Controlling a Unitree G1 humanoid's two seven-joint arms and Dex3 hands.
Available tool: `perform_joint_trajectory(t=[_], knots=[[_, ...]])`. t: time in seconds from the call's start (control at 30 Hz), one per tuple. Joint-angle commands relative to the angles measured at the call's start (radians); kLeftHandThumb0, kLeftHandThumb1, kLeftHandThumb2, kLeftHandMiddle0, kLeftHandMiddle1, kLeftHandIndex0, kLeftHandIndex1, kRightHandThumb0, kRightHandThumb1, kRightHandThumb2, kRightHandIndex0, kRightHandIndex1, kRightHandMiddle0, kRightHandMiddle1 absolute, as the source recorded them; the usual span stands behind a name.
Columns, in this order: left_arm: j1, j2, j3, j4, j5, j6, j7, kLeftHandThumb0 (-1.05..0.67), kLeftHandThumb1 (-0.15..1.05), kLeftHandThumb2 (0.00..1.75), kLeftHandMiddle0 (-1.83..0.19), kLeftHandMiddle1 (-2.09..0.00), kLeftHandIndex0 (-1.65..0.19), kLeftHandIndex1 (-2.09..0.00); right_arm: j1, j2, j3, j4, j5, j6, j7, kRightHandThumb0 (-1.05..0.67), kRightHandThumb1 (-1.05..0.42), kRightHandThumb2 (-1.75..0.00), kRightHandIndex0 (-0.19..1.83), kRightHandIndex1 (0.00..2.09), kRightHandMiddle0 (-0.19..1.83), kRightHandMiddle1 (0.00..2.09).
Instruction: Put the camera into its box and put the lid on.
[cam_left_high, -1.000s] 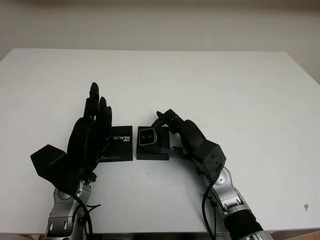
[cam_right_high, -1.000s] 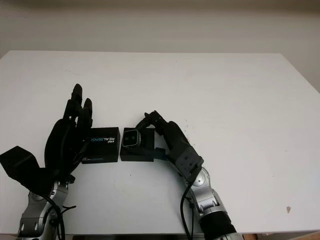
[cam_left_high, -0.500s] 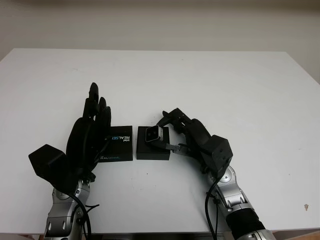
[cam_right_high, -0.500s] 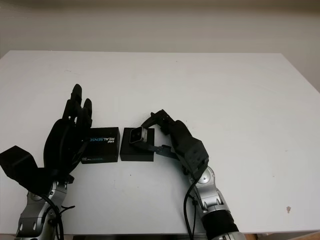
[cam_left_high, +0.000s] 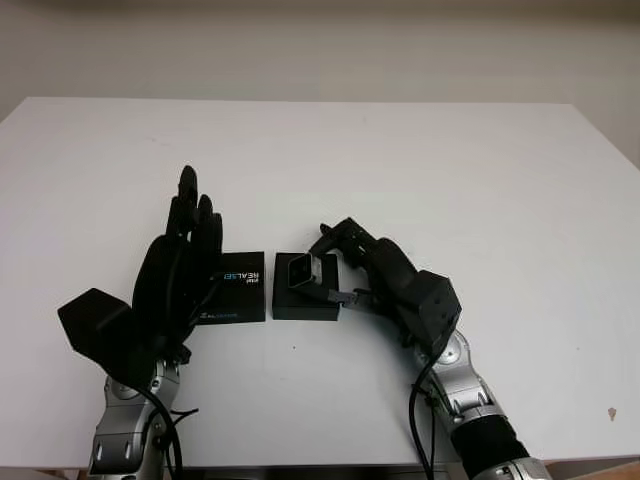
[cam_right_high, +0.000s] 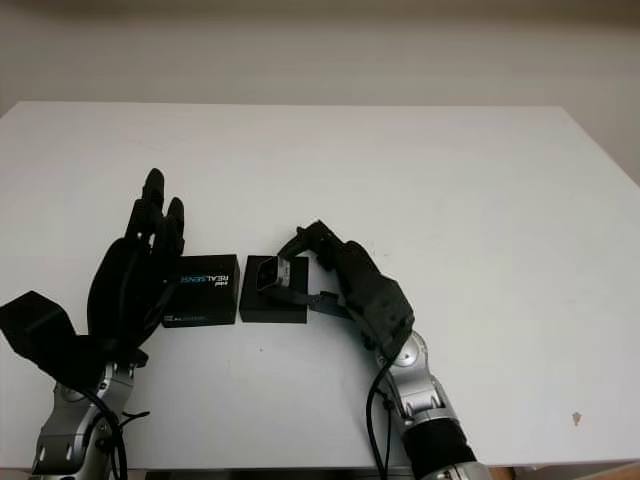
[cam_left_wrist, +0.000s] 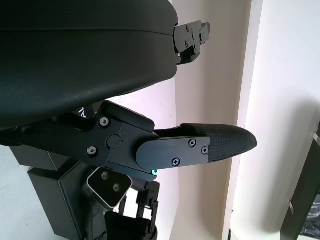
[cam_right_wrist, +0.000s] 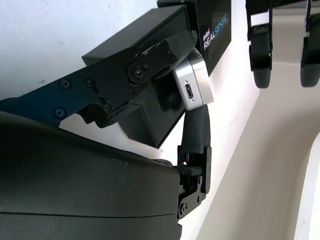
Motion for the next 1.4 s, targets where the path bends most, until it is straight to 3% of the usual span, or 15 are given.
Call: perform_joint_trajectory(t=[0.0,0.3,0.4,0.43,0.47,0.57,0.7,1.13,1.27,1.37], knots=[[-0.004,0.003,-0.001,-0.009,0.003,-0.014,-0.005,-0.74,1.05,0.5,0.19,0.0,0.19,0.0,0.006,-0.005,0.016,-0.013,-0.015,0.0,-0.002,-0.43,-0.89,-0.06,0.25,0.06,0.38,1.74],[-0.002,0.006,0.001,-0.008,0.007,-0.019,-0.004,-0.75,1.05,0.5,0.19,0.0,0.19,0.0,0.013,-0.013,0.034,-0.06,-0.066,0.064,-0.028,-0.43,-0.89,-0.05,0.25,0.06,0.35,1.74],[0.001,0.004,0.003,-0.011,0.005,-0.019,0.0,-0.75,1.05,0.49,0.19,0.0,0.19,0.0,0.02,-0.039,0.062,-0.111,-0.127,0.121,-0.036,-0.43,-0.91,-0.06,0.22,0.04,0.23,1.65],[0.002,0.004,0.003,-0.01,0.005,-0.023,-0.001,-0.74,1.05,0.49,0.19,0.0,0.19,0.0,0.023,-0.052,0.073,-0.132,-0.151,0.131,-0.034,-0.44,-0.91,-0.06,0.19,0.03,0.12,1.5],[0.003,0.005,0.004,-0.008,0.004,-0.028,-0.005,-0.74,1.05,0.5,0.19,0.0,0.19,0.0,0.028,-0.064,0.083,-0.154,-0.169,0.136,-0.03,-0.45,-0.89,-0.05,0.12,0.02,0.03,1.19],[0.005,0.007,0.004,-0.011,0.006,-0.027,-0.005,-0.73,1.05,0.5,0.19,0.0,0.19,0.0,0.045,-0.09,0.096,-0.206,-0.198,0.123,-0.036,-0.5,-0.88,-0.05,-0.05,0.02,0.0,0.63],[0.006,0.012,0.004,-0.01,0.006,-0.029,-0.01,-0.73,1.05,0.51,0.19,0.0,0.19,0.0,0.076,-0.108,0.092,-0.263,-0.208,0.072,-0.064,-0.55,-0.89,-0.06,-0.18,0.0,-0.06,0.37],[-0.003,0.017,0.004,-0.007,0.011,-0.019,-0.011,-0.75,1.05,0.5,0.19,0.0,0.19,0.0,0.124,-0.133,0.071,-0.379,-0.196,-0.008,-0.089,-0.59,-0.89,-0.05,-0.19,0.0,-0.1,0.17],[-0.003,0.016,0.006,-0.009,0.006,-0.017,-0.011,-0.74,1.05,0.5,0.19,0.0,0.19,0.0,0.113,-0.181,0.089,-0.413,-0.301,-0.023,-0.112,-0.7,-0.95,-0.08,-0.19,0.0,-0.15,0.12],[-0.004,0.017,0.006,-0.009,0.0,-0.014,-0.016,-0.74,1.05,0.49,0.19,0.0,0.19,0.0,0.094,-0.237,0.109,-0.411,-0.42,-0.123,-0.177,-0.77,-1.04,-0.17,-0.14,0.04,-0.11,0.11]])
